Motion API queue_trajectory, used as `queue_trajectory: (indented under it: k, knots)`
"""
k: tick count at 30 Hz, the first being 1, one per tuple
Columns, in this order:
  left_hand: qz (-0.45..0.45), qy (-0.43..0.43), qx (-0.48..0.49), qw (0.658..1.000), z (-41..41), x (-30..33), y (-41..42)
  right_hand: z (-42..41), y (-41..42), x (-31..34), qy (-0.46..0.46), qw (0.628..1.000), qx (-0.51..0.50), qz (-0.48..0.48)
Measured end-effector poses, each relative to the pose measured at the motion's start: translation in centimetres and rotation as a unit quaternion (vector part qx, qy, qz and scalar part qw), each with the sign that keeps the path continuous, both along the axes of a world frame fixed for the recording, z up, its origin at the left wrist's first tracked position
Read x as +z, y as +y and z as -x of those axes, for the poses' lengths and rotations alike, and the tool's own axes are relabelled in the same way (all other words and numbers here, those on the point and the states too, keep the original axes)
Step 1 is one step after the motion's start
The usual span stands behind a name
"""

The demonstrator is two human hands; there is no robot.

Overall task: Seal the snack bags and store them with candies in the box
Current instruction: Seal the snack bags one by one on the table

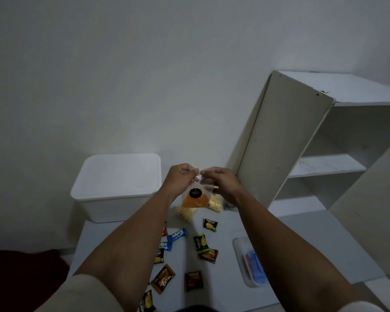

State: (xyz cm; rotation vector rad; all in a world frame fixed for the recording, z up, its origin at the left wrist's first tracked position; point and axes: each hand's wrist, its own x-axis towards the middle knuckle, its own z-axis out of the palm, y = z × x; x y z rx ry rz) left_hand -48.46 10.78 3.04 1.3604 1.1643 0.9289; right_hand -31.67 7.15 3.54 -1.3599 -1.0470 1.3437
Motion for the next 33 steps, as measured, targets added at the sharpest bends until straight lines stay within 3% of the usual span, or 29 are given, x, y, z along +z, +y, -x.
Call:
queue_trajectory:
  k: [7,15,27,33]
  knots:
    - [0.013,-0.009,0.009,1.000,-0.4,-0.2,-0.1,-0.5,0.6,0.0,-0.033,0.998,-0.048,-0.035]
    - [-0.011,0.016,-0.008,1.000,-0.1,0.0,0.2,-0.2,0.1,0.0,-0.045,0.998,-0.007,-0.031]
    - [-0.039,0.041,-0.015,0.998,1.5,-0.1,-0.3,0.2,-0.4,-1.1,0.024,0.998,-0.046,-0.037]
    - [-0.055,0.052,0.043,0.996,1.4,-0.8,-0.4,0.6,-0.6,-1.5,0.073,0.996,-0.044,-0.034]
